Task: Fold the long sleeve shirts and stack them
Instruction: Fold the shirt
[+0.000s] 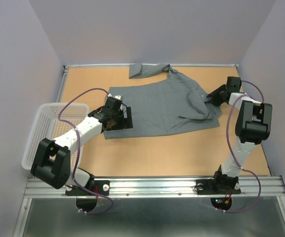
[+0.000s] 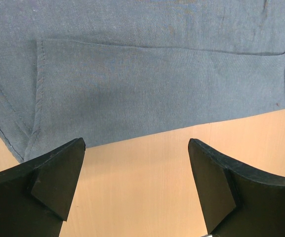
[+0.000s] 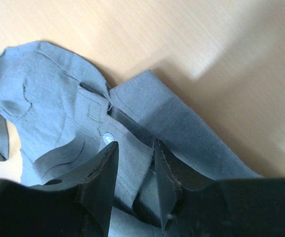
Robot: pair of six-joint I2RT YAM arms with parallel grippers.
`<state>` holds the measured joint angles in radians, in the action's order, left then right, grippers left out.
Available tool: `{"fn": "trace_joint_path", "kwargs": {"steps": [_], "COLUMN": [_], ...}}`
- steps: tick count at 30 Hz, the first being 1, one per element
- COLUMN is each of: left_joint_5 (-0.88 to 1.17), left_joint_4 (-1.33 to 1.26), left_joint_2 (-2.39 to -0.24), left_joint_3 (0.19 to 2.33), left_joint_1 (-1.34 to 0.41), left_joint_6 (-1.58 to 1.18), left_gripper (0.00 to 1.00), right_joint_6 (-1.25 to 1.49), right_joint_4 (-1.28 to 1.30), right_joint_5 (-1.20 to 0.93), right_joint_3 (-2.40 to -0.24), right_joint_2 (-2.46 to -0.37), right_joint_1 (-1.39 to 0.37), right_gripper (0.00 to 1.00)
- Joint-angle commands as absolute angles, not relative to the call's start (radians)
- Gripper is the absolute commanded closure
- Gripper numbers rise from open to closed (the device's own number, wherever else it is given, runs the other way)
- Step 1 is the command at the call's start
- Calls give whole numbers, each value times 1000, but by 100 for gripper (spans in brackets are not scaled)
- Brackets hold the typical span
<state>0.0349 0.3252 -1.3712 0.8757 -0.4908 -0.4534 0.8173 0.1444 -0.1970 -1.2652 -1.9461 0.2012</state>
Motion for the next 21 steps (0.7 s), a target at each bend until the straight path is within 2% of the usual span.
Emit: {"fn": "trace_joint_path", "kwargs": {"steps": [1, 12, 14, 15, 18, 21], "left_joint_5": [15, 8, 8, 8, 8, -31], "left_joint_4": [314, 318, 319, 321, 321, 318], "left_joint_2": [-1359, -1355, -1350, -1348, -1332, -1319], "left_joint_3": [879, 870, 870, 871, 871, 883], "left_joint_1": [-491, -491, -491, -491, -489, -491], "left_joint_6": [-459, -457, -456, -456, -457, -453], "left_gripper": [2, 2, 2, 2, 2, 2], "right_joint_6": [824, 813, 805, 802, 773, 740], "right_joint_4": [103, 104, 104, 104, 107, 112], "right_joint_5": [-203, -199, -195, -195, -193, -204], "right_joint_3": [-1315, -1298, -1301, -1302, -1318, -1357], "right_joint_2": [-1973, -1988, -1985, -1980, -1927, -1879], "right_joint_1": [189, 184, 183, 181, 181, 175], "right_gripper": [60, 61, 69, 80, 94, 99]}}
